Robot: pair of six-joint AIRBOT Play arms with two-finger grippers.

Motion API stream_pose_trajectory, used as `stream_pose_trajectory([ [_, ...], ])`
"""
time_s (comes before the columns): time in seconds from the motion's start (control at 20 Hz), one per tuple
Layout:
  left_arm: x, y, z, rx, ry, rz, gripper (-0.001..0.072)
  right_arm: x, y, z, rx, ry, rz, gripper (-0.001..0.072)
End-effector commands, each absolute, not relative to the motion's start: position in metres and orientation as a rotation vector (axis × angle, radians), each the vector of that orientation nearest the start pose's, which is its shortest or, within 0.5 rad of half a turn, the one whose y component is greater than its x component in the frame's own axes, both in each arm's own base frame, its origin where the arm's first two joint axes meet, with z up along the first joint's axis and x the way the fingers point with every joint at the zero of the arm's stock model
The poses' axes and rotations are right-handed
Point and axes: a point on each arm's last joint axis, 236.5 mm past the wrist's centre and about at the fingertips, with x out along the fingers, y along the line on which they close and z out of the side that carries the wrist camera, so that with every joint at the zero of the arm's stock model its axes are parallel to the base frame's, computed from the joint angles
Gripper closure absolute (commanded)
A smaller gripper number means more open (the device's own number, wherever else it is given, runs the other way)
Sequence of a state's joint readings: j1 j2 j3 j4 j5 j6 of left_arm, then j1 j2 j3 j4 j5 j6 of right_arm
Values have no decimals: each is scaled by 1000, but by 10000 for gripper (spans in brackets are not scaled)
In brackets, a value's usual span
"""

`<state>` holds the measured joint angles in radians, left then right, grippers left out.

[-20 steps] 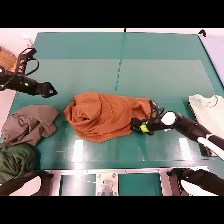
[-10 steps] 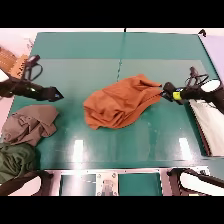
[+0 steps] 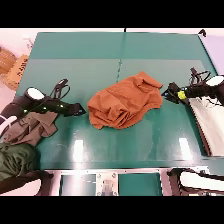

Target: Fold the shirts.

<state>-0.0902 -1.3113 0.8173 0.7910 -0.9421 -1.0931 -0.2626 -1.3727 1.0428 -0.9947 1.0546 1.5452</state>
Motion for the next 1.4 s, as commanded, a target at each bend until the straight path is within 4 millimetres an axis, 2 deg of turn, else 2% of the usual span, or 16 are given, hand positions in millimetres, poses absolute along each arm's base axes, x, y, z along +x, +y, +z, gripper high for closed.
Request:
stream_pose_trajectory([
  [0.0, 345, -171, -62, -380, 1225, -539, 155, 342, 34, -33, 718, 1386, 58, 422],
  [0.1, 344, -171, -62, -382, 1231, -543, 155, 311, 69, -51, 692, 1423, 78, 403],
  [0.15, 344, -171, -62, -381, 1231, -543, 155, 301, 89, -63, 686, 1430, 90, 328],
  [0.2, 344, -171, -62, -381, 1230, -543, 155, 295, 109, -73, 693, 1431, 107, 317],
  [0.35, 344, -171, -62, -382, 1230, -542, 155, 295, 163, -94, 727, 1411, 158, 317],
  [0.45, 344, -171, -62, -381, 1231, -543, 155, 294, 187, -106, 764, 1428, 164, 320],
  [0.5, 345, -171, -62, -382, 1228, -541, 155, 295, 192, -114, 770, 1437, 156, 329],
  [0.55, 347, -170, -62, -381, 1221, -535, 155, 297, 193, -120, 757, 1441, 153, 464],
  [0.6, 348, -170, -62, -384, 1214, -530, 155, 300, 194, -122, 736, 1436, 169, 634],
  [0.65, 348, -170, -62, -385, 1214, -530, 155, 305, 191, -118, 721, 1425, 189, 697],
  [0.75, 349, -171, -61, -392, 1213, -531, 155, 312, 190, -93, 710, 1422, 264, 697],
  [0.9, 349, -172, -61, -397, 1213, -532, 155, 326, 175, -25, 677, 1331, 356, 697],
  [1.05, 351, -172, -60, -404, 1204, -527, 155, 337, 143, 54, 660, 1184, 389, 697],
  [1.15, 353, -175, -56, -434, 1195, -528, 155, 342, 113, 92, 674, 1094, 360, 697],
  [1.25, 356, -179, -53, -470, 1182, -525, 155, 350, 81, 111, 703, 1009, 293, 697],
  [1.35, 353, -188, -56, -467, 1176, -533, 155, 355, 52, 109, 740, 981, 218, 697],
])
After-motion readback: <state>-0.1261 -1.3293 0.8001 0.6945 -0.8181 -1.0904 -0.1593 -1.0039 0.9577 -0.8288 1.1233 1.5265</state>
